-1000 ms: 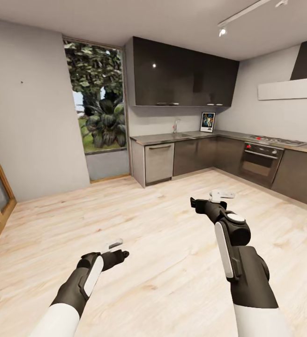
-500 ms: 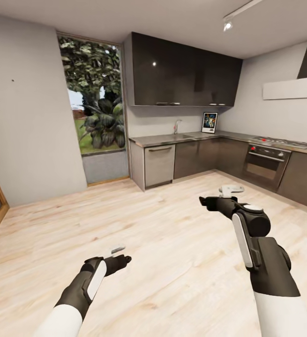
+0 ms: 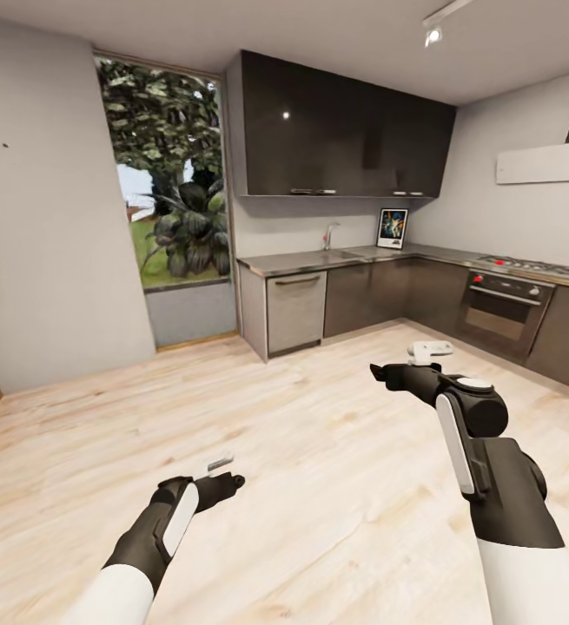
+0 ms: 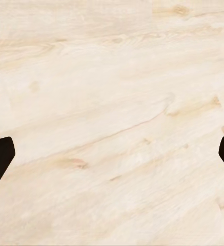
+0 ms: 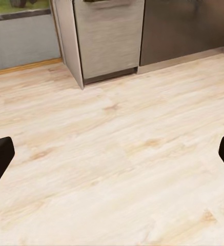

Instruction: Pick up the poster from the kitchen countertop and hang it on one of the wall nails in the kitchen.

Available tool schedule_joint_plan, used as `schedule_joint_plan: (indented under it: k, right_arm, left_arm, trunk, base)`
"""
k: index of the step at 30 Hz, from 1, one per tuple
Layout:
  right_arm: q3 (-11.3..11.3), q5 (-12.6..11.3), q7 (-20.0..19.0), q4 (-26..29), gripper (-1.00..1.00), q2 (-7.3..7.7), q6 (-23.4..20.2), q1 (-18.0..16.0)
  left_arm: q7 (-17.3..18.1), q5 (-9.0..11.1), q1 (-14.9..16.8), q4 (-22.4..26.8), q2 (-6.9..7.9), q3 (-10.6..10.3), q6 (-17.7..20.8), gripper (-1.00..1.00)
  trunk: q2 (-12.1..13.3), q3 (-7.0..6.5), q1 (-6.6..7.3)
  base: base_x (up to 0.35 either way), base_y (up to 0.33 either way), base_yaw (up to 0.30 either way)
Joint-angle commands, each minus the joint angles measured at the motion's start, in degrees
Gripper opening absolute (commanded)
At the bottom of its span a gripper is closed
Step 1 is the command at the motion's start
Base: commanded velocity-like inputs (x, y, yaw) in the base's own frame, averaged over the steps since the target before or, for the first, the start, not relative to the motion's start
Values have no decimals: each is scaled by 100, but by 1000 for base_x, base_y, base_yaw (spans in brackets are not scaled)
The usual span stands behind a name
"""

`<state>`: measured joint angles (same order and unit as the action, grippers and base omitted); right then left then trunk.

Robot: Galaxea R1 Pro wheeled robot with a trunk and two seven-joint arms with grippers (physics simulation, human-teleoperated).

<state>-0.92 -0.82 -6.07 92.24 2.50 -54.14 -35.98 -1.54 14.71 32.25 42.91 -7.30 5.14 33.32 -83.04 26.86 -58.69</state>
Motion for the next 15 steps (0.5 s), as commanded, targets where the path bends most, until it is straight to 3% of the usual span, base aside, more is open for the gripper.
schedule_joint_plan:
  k: [1,15]
  right_arm:
    - [-7,-5,-22,5,100,1,-26,-5]
    - [-12,-5,-15,5,100,-2,-16,-1]
  left_arm:
    - [-18,50,2,8,-7,23,34,100]
    - [-22,50,7,7,-66,17,40,100]
  trunk:
    - [-3,7,-4]
    - [-3,7,-4]
  base:
    - [346,0,0]
    - [346,-18,0]
